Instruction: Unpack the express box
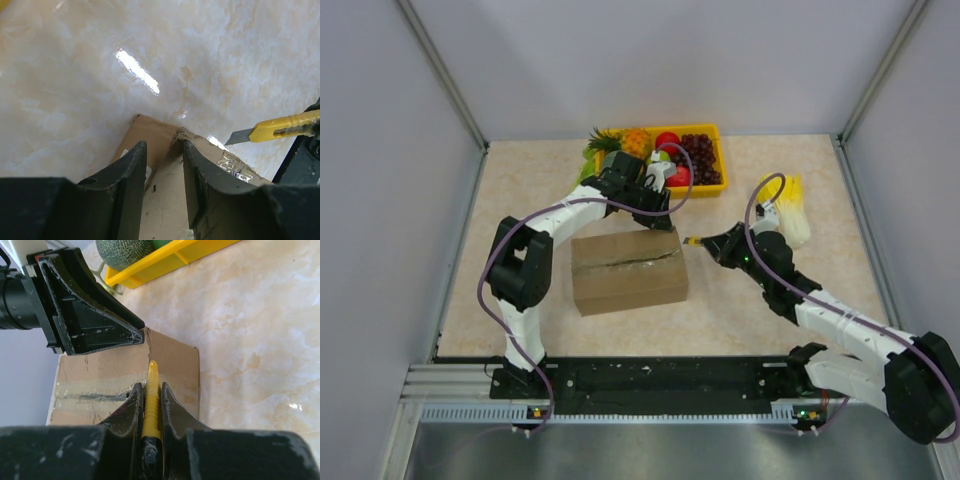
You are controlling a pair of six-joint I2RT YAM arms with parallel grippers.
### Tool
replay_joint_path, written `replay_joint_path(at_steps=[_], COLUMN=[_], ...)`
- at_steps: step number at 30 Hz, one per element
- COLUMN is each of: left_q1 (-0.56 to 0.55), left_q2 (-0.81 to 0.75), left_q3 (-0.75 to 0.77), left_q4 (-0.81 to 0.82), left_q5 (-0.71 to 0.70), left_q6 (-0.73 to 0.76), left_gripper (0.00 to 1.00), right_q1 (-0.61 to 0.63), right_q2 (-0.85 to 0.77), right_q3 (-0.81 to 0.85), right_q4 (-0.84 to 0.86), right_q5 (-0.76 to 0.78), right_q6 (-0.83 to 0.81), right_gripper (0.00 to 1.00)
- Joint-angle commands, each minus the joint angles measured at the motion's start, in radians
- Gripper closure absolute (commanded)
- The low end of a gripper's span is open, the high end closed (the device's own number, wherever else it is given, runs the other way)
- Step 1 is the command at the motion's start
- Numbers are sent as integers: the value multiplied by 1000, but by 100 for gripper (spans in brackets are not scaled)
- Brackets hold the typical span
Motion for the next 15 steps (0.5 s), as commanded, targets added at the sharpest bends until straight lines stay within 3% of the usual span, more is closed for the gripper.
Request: replay_joint_path(at_steps=[1, 15], left_q1=[9, 9], left_q2=[-3, 5], left_q3=[-37, -32], left_q4=[-32, -33], left_q5=[-121, -152], left_q6=[34, 26], left_gripper=[62, 65], right_q1=[-10, -10], right_q2=[-33, 22], right_q3=[13, 25], right_q4=[24, 51], right_q5=[35, -85], right_q6=[12, 35], right_gripper=[100, 100])
